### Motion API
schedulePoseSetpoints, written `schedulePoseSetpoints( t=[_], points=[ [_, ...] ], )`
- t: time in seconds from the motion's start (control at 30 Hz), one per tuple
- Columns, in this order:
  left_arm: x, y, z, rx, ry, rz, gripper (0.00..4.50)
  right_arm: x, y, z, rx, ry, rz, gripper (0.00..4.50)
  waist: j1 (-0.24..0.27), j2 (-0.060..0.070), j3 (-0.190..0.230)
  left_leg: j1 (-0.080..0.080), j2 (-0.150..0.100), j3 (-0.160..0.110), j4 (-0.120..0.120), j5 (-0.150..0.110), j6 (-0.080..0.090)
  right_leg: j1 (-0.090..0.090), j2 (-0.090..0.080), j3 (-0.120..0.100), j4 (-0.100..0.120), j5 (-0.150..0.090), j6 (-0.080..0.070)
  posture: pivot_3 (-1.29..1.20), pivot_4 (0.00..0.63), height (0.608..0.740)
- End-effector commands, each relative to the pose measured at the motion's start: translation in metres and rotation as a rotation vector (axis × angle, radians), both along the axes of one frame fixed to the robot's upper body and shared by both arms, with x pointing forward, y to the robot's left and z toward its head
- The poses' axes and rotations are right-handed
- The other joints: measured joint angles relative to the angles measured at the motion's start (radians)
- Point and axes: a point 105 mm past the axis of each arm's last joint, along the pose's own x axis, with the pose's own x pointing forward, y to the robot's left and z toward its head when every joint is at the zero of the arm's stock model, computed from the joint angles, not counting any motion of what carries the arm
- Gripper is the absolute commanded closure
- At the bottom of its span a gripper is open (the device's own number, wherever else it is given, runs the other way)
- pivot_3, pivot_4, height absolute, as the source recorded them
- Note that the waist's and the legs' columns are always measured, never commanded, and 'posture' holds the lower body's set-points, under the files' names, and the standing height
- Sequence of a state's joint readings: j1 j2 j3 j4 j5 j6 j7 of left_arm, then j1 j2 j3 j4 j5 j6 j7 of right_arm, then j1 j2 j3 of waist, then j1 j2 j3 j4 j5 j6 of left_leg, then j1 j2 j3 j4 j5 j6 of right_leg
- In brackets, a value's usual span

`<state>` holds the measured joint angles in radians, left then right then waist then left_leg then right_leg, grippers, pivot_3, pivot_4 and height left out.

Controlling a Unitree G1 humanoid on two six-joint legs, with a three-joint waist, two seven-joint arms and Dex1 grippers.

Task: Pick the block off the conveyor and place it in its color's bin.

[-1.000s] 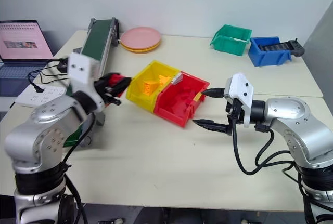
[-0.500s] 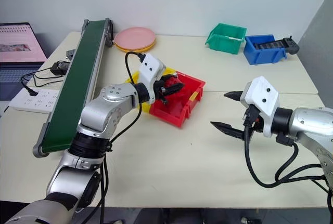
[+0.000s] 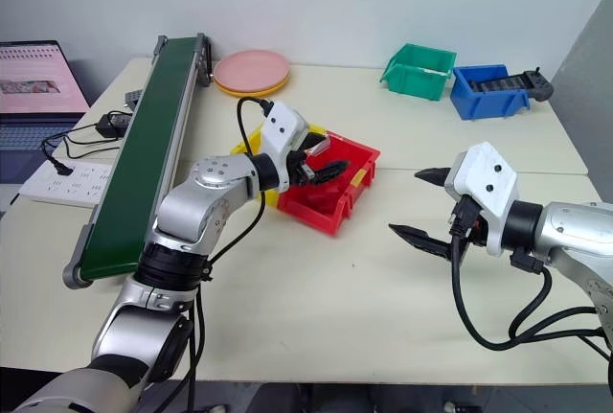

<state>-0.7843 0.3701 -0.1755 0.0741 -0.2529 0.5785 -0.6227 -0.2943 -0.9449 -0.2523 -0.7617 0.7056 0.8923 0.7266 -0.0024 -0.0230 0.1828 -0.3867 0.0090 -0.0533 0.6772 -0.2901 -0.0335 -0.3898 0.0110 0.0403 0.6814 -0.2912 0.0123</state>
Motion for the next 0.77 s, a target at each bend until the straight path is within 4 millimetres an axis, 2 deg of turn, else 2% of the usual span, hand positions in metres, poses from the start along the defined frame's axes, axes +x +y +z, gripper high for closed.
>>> schedulePoseSetpoints(
  t=[0.03,0.2,0.3,0.37,0.4,0.47,0.57,0.77],
  points=[
    [-0.005,0.001,0.026,-0.023,-0.086,-0.006,0.02,0.000,-0.001,0.007,-0.019,-0.054,0.002,0.00,0.000,0.000,0.000,0.000,0.000,0.000,0.000,0.000,0.000,0.000,0.000,0.000,0.000,0.000,0.000,0.00,0.150,0.740],
    [-0.010,0.022,0.033,0.011,-0.144,0.033,0.02,0.004,-0.002,0.007,-0.011,-0.070,-0.001,0.00,-0.003,0.000,0.000,0.000,0.000,0.000,0.000,0.000,0.000,0.000,0.000,0.001,0.000,0.000,0.000,0.00,0.150,0.740],
    [-0.028,0.050,0.043,-0.050,-0.185,0.077,0.02,0.010,-0.001,0.012,0.029,-0.132,-0.006,0.00,-0.007,0.000,0.000,0.001,0.001,0.001,0.000,0.000,0.000,0.000,0.001,0.001,0.000,0.000,0.000,0.00,0.150,0.740],
    [-0.039,0.061,0.045,-0.076,-0.184,0.096,0.02,0.014,-0.003,0.014,0.064,-0.162,-0.015,0.00,-0.008,0.000,0.000,0.001,0.002,0.000,-0.001,0.000,0.000,0.000,0.001,0.000,0.000,0.000,0.000,0.00,0.150,0.740],
    [-0.043,0.073,0.045,-0.075,-0.208,0.143,0.02,0.018,-0.003,0.016,0.085,-0.222,-0.021,0.00,-0.007,0.000,0.000,0.001,0.002,0.000,-0.001,0.000,0.000,0.000,0.001,0.000,0.000,0.000,0.000,0.00,0.150,0.740],
    [-0.053,0.098,0.033,-0.048,-0.201,0.245,0.02,0.023,-0.002,0.010,0.145,-0.226,0.004,0.00,-0.005,-0.001,-0.001,0.001,0.001,0.000,-0.001,0.000,0.000,0.000,0.000,0.000,0.000,0.000,0.000,0.00,0.150,0.740],
    [-0.067,0.118,0.015,-0.054,-0.173,0.340,0.02,0.030,-0.002,0.001,0.212,-0.228,0.007,0.00,-0.006,-0.001,0.000,0.003,0.001,0.002,-0.001,0.000,0.000,0.001,0.000,0.002,0.000,0.000,0.000,0.00,0.150,0.740],
    [-0.088,0.123,-0.010,-0.070,-0.107,0.383,0.02,0.038,-0.003,-0.012,0.246,-0.193,0.014,0.00,0.010,-0.001,0.000,0.003,0.001,0.000,0.000,0.000,0.000,0.002,-0.001,0.000,0.000,0.000,0.000,0.00,0.150,0.740]
  ],
)
